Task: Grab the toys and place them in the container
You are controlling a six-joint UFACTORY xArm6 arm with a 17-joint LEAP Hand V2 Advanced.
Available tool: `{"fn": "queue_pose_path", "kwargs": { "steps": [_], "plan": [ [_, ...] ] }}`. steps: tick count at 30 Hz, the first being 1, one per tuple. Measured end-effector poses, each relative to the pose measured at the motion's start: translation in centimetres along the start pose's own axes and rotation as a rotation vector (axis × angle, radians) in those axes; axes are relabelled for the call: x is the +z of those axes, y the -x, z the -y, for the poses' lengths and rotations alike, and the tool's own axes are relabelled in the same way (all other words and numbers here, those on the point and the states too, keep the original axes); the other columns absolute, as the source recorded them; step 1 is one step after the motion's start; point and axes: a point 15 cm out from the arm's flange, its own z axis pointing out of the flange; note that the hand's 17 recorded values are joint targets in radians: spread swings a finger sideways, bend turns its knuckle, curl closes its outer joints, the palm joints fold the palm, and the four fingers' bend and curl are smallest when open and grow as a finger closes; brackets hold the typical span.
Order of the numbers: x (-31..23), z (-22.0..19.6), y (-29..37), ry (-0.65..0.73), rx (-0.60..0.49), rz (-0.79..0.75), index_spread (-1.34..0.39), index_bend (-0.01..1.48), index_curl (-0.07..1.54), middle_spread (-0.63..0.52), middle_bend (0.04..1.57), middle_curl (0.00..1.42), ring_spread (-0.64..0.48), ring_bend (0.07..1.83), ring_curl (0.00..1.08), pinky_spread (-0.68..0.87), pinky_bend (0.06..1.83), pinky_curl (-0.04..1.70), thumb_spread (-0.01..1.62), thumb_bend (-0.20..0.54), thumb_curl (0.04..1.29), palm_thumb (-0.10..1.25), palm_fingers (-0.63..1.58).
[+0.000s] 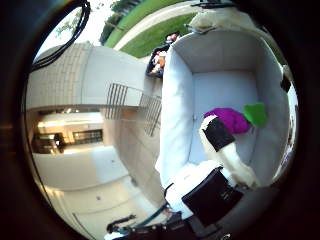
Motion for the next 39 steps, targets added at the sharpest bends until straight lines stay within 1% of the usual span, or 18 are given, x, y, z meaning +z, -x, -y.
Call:
{"fn": "queue_pose_path", "kwargs": {
  "steps": [3, 10, 15, 21, 25, 30, 32, 35, 39],
  "plan": [
    [-0.4, -0.3, 0.0, 0.007, -0.004, 0.001, -0.44, 0.39, 0.11, 0.09, 0.13, 0.42, 0.31, 0.5, 0.34, 0.47, 0.79, 0.55, 1.14, -0.031, 0.45, 0.7, -0.1],
    [-2.6, -1.1, -0.4, 0.009, -0.013, 0.004, -0.45, 0.26, 0.15, 0.11, 0.12, 0.33, 0.33, 0.44, 0.32, 0.51, 0.75, 0.49, 1.12, -0.03, 0.42, 0.68, -0.08],
    [-5.7, -1.9, -1.2, -0.038, -0.014, -0.005, -0.45, 0.21, 0.19, 0.11, 0.13, 0.29, 0.33, 0.42, 0.31, 0.51, 0.72, 0.45, 1.12, -0.03, 0.4, 0.67, -0.06],
    [-9.9, -4.8, -4.7, -0.069, 0.02, -0.02, -0.44, 0.18, 0.22, 0.11, 0.15, 0.28, 0.32, 0.41, 0.31, 0.51, 0.69, 0.41, 1.12, -0.028, 0.39, 0.67, -0.02],
    [-13.0, -7.8, -10.4, -0.095, 0.089, -0.041, -0.43, 0.18, 0.23, 0.1, 0.17, 0.28, 0.31, 0.41, 0.31, 0.5, 0.67, 0.39, 1.12, -0.029, 0.39, 0.67, 0.01],
    [-14.3, -11.5, -18.3, -0.103, 0.201, -0.056, -0.41, 0.18, 0.24, 0.09, 0.17, 0.29, 0.31, 0.41, 0.31, 0.49, 0.66, 0.36, 1.12, -0.027, 0.39, 0.67, 0.05],
    [-13.9, -13.0, -21.6, -0.087, 0.251, -0.061, -0.41, 0.17, 0.24, 0.09, 0.17, 0.29, 0.31, 0.42, 0.32, 0.49, 0.65, 0.36, 1.12, -0.026, 0.39, 0.68, 0.06],
    [-12.4, -15.8, -26.9, -0.022, 0.321, -0.092, -0.4, 0.17, 0.25, 0.08, 0.17, 0.3, 0.3, 0.42, 0.32, 0.49, 0.65, 0.35, 1.13, -0.025, 0.4, 0.69, 0.07],
    [-10.5, -18.4, -31.3, 0.047, 0.382, -0.115, -0.38, 0.17, 0.25, 0.08, 0.17, 0.3, 0.3, 0.42, 0.32, 0.48, 0.64, 0.33, 1.13, -0.027, 0.4, 0.69, 0.07]
  ]
}}
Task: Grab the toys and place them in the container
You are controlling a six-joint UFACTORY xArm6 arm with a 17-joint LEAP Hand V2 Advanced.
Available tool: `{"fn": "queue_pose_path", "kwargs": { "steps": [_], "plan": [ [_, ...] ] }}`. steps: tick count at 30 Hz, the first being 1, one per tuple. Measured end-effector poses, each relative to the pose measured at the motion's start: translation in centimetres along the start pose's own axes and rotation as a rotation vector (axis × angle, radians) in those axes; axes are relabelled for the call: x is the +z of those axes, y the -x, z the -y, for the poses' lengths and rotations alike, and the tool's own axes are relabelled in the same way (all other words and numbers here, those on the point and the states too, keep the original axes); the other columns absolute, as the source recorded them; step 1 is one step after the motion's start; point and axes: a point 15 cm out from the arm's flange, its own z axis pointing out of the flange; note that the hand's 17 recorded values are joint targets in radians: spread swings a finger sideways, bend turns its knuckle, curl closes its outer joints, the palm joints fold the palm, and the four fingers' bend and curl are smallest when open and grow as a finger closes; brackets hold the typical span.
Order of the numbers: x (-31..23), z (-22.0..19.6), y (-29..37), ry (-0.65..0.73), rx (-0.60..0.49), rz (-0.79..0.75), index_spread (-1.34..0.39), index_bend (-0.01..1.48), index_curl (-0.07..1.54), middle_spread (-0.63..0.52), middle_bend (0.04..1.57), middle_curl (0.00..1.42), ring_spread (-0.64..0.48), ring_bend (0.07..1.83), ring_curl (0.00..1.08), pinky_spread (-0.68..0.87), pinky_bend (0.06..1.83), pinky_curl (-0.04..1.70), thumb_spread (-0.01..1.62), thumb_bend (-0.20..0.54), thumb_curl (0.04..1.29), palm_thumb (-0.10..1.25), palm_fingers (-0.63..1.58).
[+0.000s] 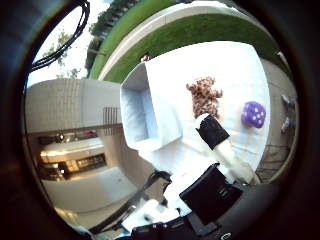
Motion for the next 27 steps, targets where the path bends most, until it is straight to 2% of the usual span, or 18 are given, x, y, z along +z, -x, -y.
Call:
{"fn": "queue_pose_path", "kwargs": {
  "steps": [11, 25, 27],
  "plan": [
    [8.4, -1.2, -8.2, 0.148, 0.099, 0.021, -0.29, 0.17, 0.25, 0.07, 0.17, 0.31, 0.29, 0.42, 0.32, 0.47, 0.62, 0.3, 1.13, -0.026, 0.4, 0.7, 0.09],
    [17.9, 0.0, -9.0, 0.276, 0.087, 0.055, -0.19, 0.17, 0.26, 0.06, 0.18, 0.32, 0.29, 0.42, 0.32, 0.46, 0.6, 0.27, 1.14, -0.027, 0.4, 0.71, 0.1],
    [18.4, 0.0, -8.8, 0.287, 0.081, 0.055, -0.15, 0.19, 0.27, 0.05, 0.22, 0.33, 0.28, 0.45, 0.32, 0.45, 0.57, 0.26, 1.14, -0.025, 0.4, 0.71, 0.22]
  ]
}}
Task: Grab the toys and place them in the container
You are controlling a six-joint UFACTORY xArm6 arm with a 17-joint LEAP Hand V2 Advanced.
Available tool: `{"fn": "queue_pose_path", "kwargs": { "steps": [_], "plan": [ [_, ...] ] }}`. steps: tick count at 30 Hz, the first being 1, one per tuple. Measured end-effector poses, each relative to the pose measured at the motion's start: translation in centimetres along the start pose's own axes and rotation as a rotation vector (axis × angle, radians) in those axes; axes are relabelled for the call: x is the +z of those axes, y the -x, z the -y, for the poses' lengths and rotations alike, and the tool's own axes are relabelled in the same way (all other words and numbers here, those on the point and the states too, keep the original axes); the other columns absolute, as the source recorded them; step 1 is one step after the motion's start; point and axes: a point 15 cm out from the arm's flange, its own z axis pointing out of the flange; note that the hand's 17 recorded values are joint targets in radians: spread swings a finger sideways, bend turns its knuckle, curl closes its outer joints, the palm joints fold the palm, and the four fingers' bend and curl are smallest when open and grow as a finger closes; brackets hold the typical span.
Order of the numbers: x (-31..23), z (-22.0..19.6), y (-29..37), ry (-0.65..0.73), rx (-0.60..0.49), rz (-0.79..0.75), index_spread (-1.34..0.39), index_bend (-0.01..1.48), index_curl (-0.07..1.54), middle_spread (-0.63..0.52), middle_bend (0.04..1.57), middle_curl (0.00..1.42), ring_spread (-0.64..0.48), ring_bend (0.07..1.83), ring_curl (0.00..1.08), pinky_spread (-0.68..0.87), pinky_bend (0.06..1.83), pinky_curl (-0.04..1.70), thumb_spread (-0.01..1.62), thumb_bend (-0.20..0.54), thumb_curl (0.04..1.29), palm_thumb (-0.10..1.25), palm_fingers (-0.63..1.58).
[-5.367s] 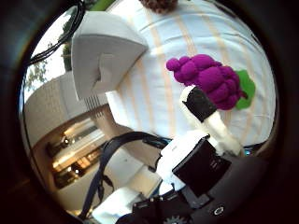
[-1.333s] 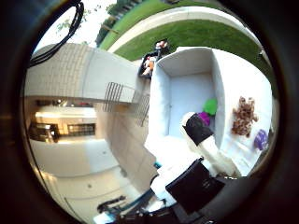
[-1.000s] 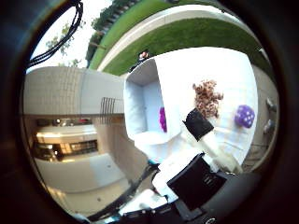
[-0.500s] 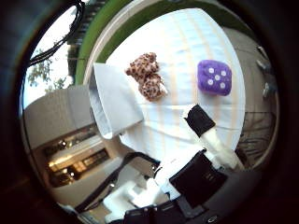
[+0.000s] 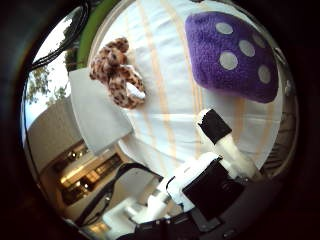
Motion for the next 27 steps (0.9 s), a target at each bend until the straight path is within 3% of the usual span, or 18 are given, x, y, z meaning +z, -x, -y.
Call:
{"fn": "queue_pose_path", "kwargs": {
  "steps": [1, 3, 5, 7, 11, 14, 16, 27],
  "plan": [
    [0.1, 0.0, 0.0, 0.003, -0.002, -0.003, -0.14, 0.19, 0.26, 0.04, 0.23, 0.33, 0.28, 0.46, 0.32, 0.45, 0.56, 0.25, 1.14, -0.025, 0.4, 0.71, 0.26],
    [0.1, 0.0, 0.0, 0.006, -0.006, -0.009, -0.15, 0.17, 0.26, -0.01, 0.37, 0.38, 0.25, 0.62, 0.34, 0.44, 0.55, 0.21, 1.13, -0.018, 0.4, 0.73, 0.62],
    [0.0, 0.1, 0.2, 0.008, -0.016, -0.015, -0.18, 0.15, 0.25, -0.03, 0.46, 0.41, 0.22, 0.71, 0.37, 0.43, 0.56, 0.22, 1.14, -0.016, 0.4, 0.74, 0.76],
    [-0.2, 0.1, 0.5, 0.006, -0.028, -0.02, -0.24, 0.08, 0.19, -0.06, 0.63, 0.49, 0.19, 0.93, 0.44, 0.43, 0.65, 0.24, 1.13, -0.011, 0.41, 0.77, 1.02],
    [-0.9, -0.3, 0.9, 0.007, -0.035, -0.021, -0.36, 0.13, 0.14, -0.12, 0.83, 0.63, 0.09, 1.18, 0.6, 0.42, 0.87, 0.35, 1.12, -0.01, 0.43, 0.84, 1.01],
    [-1.9, -0.9, 1.4, 0.005, -0.036, -0.02, -0.47, 0.23, 0.11, -0.17, 0.91, 0.72, 0.03, 1.23, 0.66, 0.38, 1.15, 0.47, 1.11, -0.002, 0.46, 0.91, 1.1],
    [-2.7, -1.5, 1.8, 0.002, -0.03, -0.014, -0.52, 0.29, 0.1, -0.18, 0.95, 0.76, 0.0, 1.24, 0.68, 0.36, 1.23, 0.52, 1.11, 0.007, 0.48, 0.95, 1.11],
    [-11.1, -10.3, 9.8, 0.06, -0.097, -0.001, -0.79, 0.6, 0.08, -0.24, 1.07, 0.96, -0.1, 1.35, 0.79, 0.22, 1.44, 0.72, 1.21, -0.012, 0.53, 1.0, 0.94]
  ]
}}
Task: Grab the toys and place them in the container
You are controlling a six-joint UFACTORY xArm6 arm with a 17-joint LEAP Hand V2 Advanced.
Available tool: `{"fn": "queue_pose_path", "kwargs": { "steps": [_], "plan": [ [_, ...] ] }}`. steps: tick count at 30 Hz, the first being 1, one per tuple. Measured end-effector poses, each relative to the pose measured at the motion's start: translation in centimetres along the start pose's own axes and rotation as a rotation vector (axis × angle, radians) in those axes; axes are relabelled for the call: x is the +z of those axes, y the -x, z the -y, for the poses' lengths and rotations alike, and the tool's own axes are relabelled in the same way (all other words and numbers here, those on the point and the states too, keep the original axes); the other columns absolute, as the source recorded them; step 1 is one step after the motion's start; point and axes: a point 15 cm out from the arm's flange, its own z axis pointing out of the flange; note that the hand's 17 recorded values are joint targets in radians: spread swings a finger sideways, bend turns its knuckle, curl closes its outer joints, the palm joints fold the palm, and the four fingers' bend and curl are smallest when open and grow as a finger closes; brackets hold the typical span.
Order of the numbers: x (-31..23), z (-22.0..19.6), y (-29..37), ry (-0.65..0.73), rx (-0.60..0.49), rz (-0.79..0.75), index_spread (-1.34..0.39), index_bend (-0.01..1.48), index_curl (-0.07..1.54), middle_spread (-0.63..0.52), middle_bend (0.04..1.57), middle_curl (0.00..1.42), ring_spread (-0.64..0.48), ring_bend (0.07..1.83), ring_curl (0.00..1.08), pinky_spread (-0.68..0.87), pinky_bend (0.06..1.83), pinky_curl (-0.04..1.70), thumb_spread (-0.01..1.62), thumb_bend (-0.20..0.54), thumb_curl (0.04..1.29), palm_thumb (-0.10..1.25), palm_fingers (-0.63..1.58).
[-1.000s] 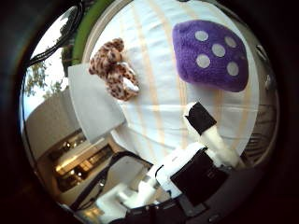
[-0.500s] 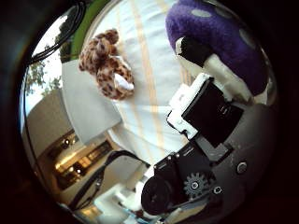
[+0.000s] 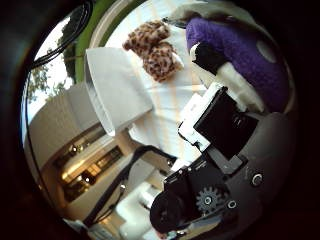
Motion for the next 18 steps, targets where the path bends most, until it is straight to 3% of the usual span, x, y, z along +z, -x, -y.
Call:
{"fn": "queue_pose_path", "kwargs": {
  "steps": [6, 11, 15, 18],
  "plan": [
    [-4.7, -4.2, 8.5, -0.037, -0.139, -0.027, -0.9, 0.76, 0.06, -0.25, 1.12, 1.05, -0.13, 1.39, 0.83, 0.18, 1.49, 0.79, 1.23, -0.014, 0.55, 0.99, 0.86],
    [-8.9, -6.1, 18.4, -0.156, -0.304, -0.039, -0.94, 0.84, 0.05, -0.26, 1.14, 1.08, -0.14, 1.42, 0.85, 0.16, 1.51, 0.83, 1.24, -0.014, 0.55, 0.99, 0.83],
    [-10.0, -6.2, 25.0, -0.237, -0.381, -0.007, -0.96, 0.88, 0.04, -0.26, 1.16, 1.1, -0.14, 1.43, 0.86, 0.15, 1.52, 0.85, 1.24, -0.013, 0.56, 1.0, 0.81],
    [-11.0, -3.7, 30.6, -0.357, -0.434, -0.014, -0.97, 0.92, 0.03, -0.26, 1.17, 1.11, -0.14, 1.44, 0.87, 0.15, 1.53, 0.87, 1.24, -0.014, 0.57, 1.0, 0.8]
  ]
}}
